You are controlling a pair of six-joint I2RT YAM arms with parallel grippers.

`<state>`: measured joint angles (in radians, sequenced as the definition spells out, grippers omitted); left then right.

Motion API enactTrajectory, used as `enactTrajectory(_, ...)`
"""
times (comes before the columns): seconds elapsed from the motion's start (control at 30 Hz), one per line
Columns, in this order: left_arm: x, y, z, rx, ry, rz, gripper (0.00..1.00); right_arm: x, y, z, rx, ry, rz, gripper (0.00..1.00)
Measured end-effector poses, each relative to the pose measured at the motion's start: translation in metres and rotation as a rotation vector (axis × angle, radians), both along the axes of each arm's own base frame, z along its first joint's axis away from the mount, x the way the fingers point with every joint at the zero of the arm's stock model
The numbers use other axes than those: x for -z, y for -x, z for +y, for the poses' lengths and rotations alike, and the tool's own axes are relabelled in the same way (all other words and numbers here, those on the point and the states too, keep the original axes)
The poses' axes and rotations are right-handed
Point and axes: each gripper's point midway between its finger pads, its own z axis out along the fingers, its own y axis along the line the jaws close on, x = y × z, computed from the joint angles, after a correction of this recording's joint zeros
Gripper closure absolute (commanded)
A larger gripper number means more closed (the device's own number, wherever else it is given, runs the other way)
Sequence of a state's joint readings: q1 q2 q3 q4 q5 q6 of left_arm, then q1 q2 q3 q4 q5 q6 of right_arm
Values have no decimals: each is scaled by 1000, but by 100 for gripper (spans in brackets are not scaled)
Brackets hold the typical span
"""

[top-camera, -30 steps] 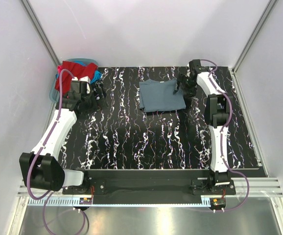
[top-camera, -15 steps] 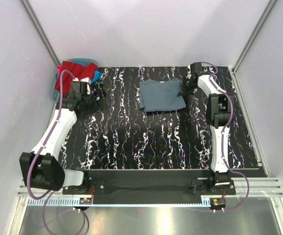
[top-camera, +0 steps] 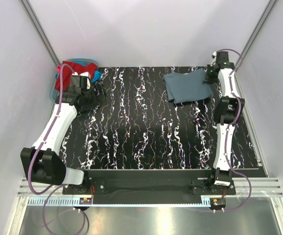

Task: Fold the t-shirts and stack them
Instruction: Neatly place the folded tshirt to the corner

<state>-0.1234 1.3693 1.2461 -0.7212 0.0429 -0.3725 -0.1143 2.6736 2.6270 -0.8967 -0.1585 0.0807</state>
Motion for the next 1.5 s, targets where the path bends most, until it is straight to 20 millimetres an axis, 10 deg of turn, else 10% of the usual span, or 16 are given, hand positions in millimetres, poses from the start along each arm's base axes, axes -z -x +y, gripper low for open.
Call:
enactTrajectory(0.47, -28, -13, 16, -113, -46, -59, 1, 12, 0, -148, 191, 214, -45, 100)
enactTrajectory(0.87, -21, -32, 0, -112, -59, -10, 1, 1, -41, -175, 198, 329, -224, 99)
enactTrajectory(1.03, -25, -34, -6, -108, -58, -17, 1, 6, -38, -185, 235, 364, -211, 30)
enactTrajectory(1.07, -27, -35, -6, -107, -58, -20, 1, 4, -39, -188, 247, 375, -219, 1)
enactTrajectory(1.2, -30, -36, -6, -103, -61, -30, 1, 0, -31, -191, 264, 377, -197, 0)
enactTrajectory(1.33, -34, -38, -7, -71, -89, -46, 1, -37, -10, -174, 264, 298, -186, 0)
enactTrajectory(1.5, -46, -41, -15, -20, -108, -121, 1, -161, 17, -142, 276, 180, -355, 0)
